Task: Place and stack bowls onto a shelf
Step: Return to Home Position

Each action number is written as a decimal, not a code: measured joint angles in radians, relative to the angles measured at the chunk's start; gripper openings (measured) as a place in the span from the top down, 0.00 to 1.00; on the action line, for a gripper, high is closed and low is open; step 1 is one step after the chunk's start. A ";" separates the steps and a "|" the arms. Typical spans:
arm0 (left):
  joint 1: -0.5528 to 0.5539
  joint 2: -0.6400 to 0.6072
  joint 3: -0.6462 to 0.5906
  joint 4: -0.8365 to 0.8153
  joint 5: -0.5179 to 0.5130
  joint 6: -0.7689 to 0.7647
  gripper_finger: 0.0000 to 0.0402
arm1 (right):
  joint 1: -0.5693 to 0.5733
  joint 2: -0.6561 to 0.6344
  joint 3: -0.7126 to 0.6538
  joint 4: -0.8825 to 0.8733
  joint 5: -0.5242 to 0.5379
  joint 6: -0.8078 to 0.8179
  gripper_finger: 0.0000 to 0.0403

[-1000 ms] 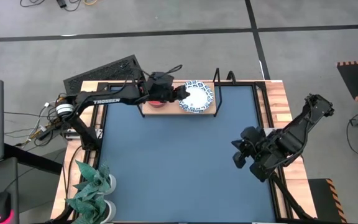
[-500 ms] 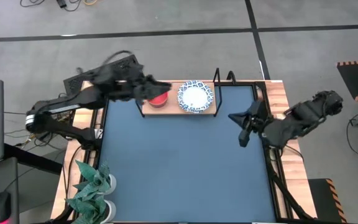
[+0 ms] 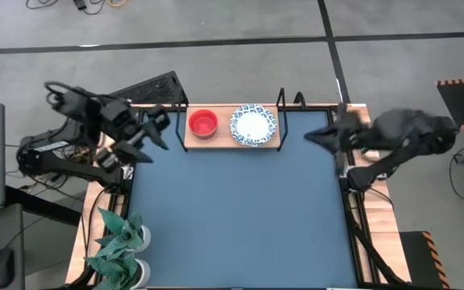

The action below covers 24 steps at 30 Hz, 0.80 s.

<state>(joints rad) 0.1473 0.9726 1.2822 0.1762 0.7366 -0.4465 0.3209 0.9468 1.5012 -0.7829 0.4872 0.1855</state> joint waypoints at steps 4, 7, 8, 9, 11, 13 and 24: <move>0.040 -0.067 -0.036 -0.011 0.091 0.012 0.57 | -0.117 -0.137 -0.036 0.100 -0.098 -0.025 0.87; 0.058 -0.135 -0.096 -0.024 0.115 0.034 0.57 | -0.163 -0.273 -0.158 0.205 -0.099 -0.011 0.87; 0.060 -0.163 -0.125 -0.025 0.101 0.043 0.57 | -0.174 -0.325 -0.216 0.234 -0.098 0.003 0.87; 0.059 -0.193 -0.158 -0.022 0.089 0.048 0.57 | -0.182 -0.378 -0.280 0.270 -0.095 0.020 0.87; 0.058 -0.259 -0.233 -0.013 0.049 0.050 0.57 | -0.197 -0.482 -0.411 0.341 -0.084 0.059 0.87; 0.058 -0.323 -0.321 0.031 -0.003 0.040 0.57 | -0.210 -0.573 -0.542 0.425 -0.071 0.091 0.87; 0.057 -0.562 -0.907 0.500 -0.109 -0.139 0.57 | -0.238 -0.934 -1.136 0.699 -0.035 0.151 0.87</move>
<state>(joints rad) 0.2047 0.4103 0.3748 0.6758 0.6272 -0.5858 0.0829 0.0128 0.3649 -0.0844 0.4519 0.3370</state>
